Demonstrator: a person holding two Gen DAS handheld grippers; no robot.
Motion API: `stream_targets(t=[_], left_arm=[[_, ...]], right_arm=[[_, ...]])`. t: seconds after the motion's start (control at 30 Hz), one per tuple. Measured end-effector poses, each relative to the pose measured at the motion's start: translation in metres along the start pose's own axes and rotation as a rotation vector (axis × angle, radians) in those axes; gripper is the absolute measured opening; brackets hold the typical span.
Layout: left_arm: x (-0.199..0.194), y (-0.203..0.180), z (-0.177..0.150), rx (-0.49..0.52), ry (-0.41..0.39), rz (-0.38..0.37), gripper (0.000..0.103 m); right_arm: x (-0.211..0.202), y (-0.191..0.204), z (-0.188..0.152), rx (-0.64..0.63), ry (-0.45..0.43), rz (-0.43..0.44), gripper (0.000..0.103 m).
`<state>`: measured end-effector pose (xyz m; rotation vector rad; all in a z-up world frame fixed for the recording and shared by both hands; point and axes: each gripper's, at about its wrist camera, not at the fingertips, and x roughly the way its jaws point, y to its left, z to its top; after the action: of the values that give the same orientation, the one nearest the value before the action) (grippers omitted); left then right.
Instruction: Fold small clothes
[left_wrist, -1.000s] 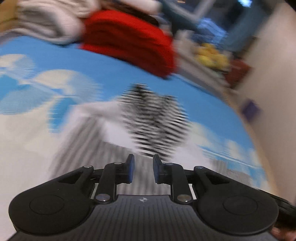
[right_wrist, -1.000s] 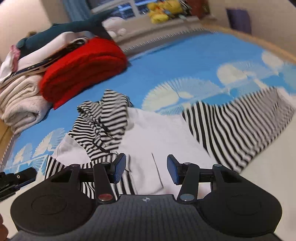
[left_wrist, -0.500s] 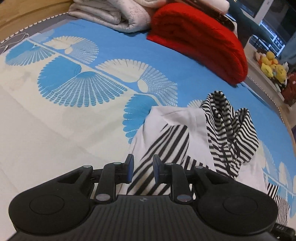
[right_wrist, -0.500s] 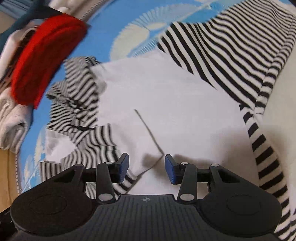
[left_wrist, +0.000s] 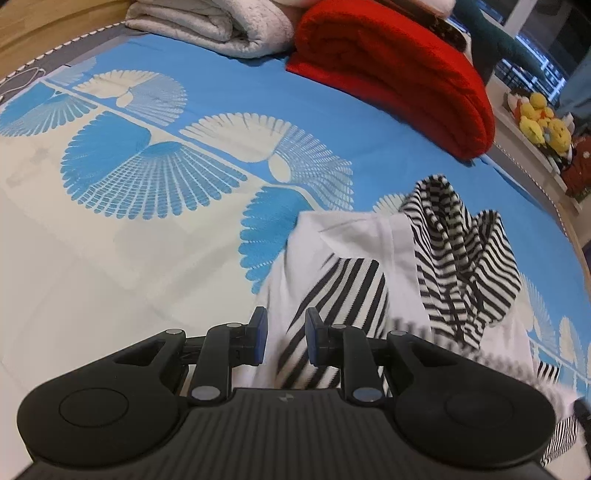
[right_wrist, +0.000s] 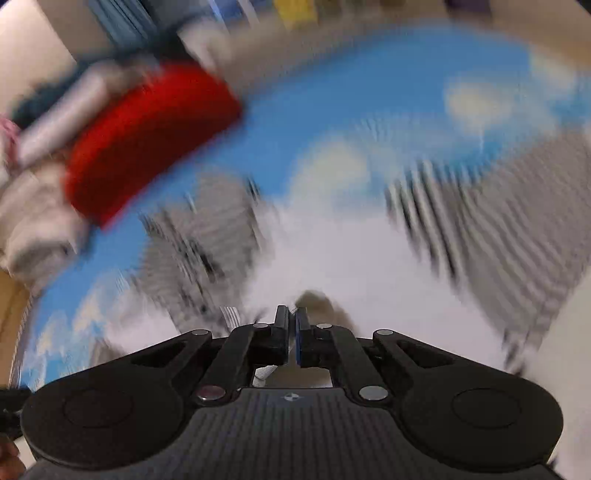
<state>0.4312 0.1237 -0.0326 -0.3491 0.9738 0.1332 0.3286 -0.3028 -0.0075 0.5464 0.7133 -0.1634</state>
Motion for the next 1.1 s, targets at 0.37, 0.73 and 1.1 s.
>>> stream_targets(t=[0.37, 0.73, 1.1], left_arm=[[0.034, -0.017, -0.032, 0.005, 0.19, -0.101, 0.022], [0.039, -0.017, -0.05, 0.036, 0.233, -0.013, 0.012], [0.033, -0.053, -0.058, 0.233, 0.171, -0.023, 0.017]], right_arm=[[0.015, -0.055, -0.008, 0.159, 0.066, -0.352, 0.02], [0.054, -0.066, -0.017, 0.243, 0.323, -0.208, 0.039], [0.047, -0.067, -0.015, 0.243, 0.313, -0.231, 0.044]])
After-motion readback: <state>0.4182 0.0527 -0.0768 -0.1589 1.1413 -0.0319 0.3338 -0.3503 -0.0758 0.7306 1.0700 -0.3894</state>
